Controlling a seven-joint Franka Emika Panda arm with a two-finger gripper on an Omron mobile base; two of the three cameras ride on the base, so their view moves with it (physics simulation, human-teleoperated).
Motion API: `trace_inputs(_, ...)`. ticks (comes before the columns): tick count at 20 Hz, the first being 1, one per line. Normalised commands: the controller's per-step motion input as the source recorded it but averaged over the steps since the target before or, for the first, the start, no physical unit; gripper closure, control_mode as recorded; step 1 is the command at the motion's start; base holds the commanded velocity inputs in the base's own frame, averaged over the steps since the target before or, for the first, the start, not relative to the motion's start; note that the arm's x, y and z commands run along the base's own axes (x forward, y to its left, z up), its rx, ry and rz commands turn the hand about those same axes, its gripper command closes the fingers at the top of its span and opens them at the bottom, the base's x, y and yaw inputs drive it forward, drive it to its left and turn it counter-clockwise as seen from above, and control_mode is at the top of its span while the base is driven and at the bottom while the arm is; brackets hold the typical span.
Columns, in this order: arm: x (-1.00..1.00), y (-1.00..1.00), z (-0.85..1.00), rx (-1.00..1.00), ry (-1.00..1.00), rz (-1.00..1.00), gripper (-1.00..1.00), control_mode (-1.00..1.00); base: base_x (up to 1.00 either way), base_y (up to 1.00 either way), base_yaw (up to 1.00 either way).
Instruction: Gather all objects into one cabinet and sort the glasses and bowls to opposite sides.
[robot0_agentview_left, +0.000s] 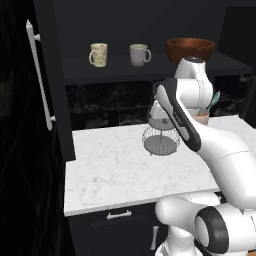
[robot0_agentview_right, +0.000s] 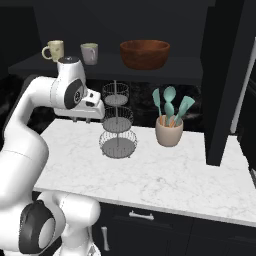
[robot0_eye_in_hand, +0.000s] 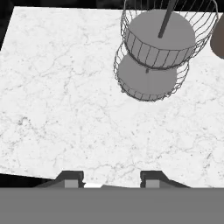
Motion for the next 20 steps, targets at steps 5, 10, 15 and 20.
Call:
trace_inputs(5, -0.05, 0.0, 0.06, 0.0, -0.01, 0.0, -1.0, -1.0, 0.0, 0.0, 0.0)
trace_inputs(10, -0.71, 0.0, 0.48, 0.0, -0.1, -0.04, -1.0, -1.0, 0.0, 0.0, 0.0)
trace_inputs(15, -0.95, 0.0, 0.48, 0.15, -0.01, -0.09, -1.0, -1.0, 0.0, 0.0, 0.0)
trace_inputs(20, -1.0, 0.0, 0.43, 0.15, 0.0, -0.12, -1.0, -1.0, 0.0, 0.0, 0.0)
